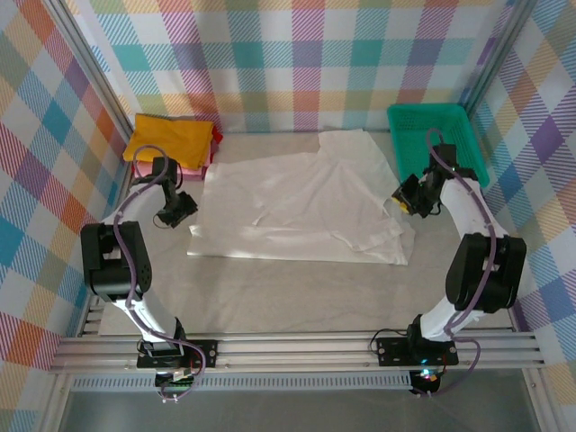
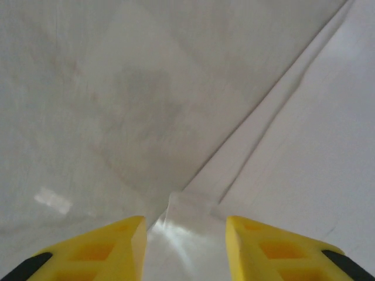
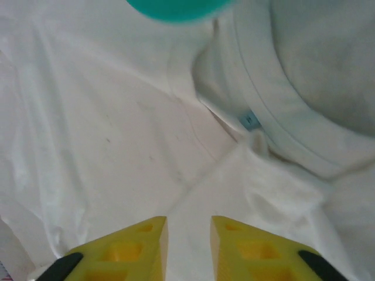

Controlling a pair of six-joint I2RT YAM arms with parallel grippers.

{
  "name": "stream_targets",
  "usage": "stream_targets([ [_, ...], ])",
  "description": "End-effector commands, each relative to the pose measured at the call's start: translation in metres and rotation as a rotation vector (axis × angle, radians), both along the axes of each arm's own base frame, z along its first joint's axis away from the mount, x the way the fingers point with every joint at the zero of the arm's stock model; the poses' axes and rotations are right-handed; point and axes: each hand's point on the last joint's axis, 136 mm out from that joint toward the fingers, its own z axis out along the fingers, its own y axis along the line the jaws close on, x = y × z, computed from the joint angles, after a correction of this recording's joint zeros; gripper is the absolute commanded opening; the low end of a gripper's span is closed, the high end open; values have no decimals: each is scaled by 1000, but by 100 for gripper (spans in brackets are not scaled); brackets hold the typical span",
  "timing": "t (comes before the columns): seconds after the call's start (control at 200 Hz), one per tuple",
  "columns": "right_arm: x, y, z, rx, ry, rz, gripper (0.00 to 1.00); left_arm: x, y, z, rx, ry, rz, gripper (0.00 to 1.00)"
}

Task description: Fold and stack the t-shirts

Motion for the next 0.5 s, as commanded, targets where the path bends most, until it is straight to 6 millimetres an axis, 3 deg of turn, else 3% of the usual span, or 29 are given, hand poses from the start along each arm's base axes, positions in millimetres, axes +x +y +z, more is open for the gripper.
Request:
stream_targets([
  [0.0, 26, 2, 33, 8, -99, 19, 29, 9, 17, 22, 52, -52, 40, 37],
  [0.085, 14, 13, 52, -6, -134, 67, 29, 1, 9, 38, 33, -102, 37, 37],
  [0.195, -29, 37, 55, -16, -133, 145, 30, -26, -17, 52, 52, -125, -34, 37],
  [0.345, -88, 51, 15, 3, -29, 180, 29, -59, -64, 37, 32, -126, -166, 37],
  [0.495, -111, 80, -24, 23, 84, 262, 31, -63, -80, 3, -2, -86, -205, 35],
])
